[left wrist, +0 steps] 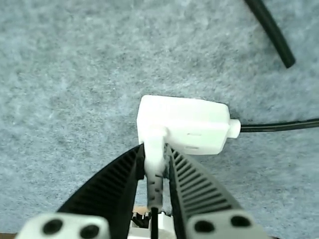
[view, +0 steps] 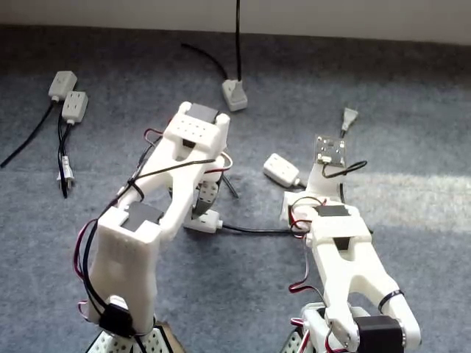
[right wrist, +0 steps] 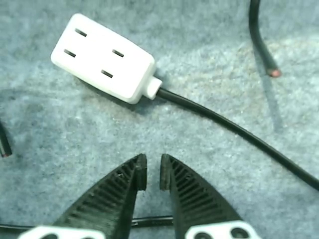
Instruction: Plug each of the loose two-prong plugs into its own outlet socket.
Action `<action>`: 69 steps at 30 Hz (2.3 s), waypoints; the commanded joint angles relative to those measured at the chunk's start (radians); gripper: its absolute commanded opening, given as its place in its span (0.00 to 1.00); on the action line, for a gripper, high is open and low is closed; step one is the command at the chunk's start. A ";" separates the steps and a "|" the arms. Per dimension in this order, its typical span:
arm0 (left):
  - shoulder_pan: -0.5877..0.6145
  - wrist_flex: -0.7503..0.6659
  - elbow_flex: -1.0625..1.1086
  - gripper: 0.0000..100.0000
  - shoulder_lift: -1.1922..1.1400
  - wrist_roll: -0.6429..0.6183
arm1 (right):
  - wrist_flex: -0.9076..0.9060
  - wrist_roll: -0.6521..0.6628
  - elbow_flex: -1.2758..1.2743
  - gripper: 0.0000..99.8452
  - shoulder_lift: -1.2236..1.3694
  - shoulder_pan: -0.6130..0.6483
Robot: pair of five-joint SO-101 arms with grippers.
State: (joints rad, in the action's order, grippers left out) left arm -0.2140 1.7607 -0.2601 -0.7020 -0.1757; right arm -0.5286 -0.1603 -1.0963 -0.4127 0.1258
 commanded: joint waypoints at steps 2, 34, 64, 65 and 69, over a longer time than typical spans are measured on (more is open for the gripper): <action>0.088 -0.084 0.025 0.01 -0.038 -0.072 | 0.016 0.014 0.004 0.06 -0.030 0.008; -0.285 -0.054 -0.163 0.14 -0.038 -0.227 | 0.016 0.014 0.004 0.06 -0.030 0.008; 0.308 0.002 -0.481 0.32 0.260 -0.183 | 0.001 0.057 0.008 0.19 -0.042 0.027; 0.334 0.000 -0.464 0.32 0.274 -0.183 | -0.015 0.112 0.013 0.22 -0.041 0.050; 0.424 -0.002 -0.374 0.32 0.260 -0.181 | -0.030 0.262 0.016 0.26 -0.042 0.185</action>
State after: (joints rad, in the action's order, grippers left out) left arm 0.1327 1.7484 -0.6897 -0.4841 -0.3675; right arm -0.5501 0.0222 -1.0963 -0.4143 0.2256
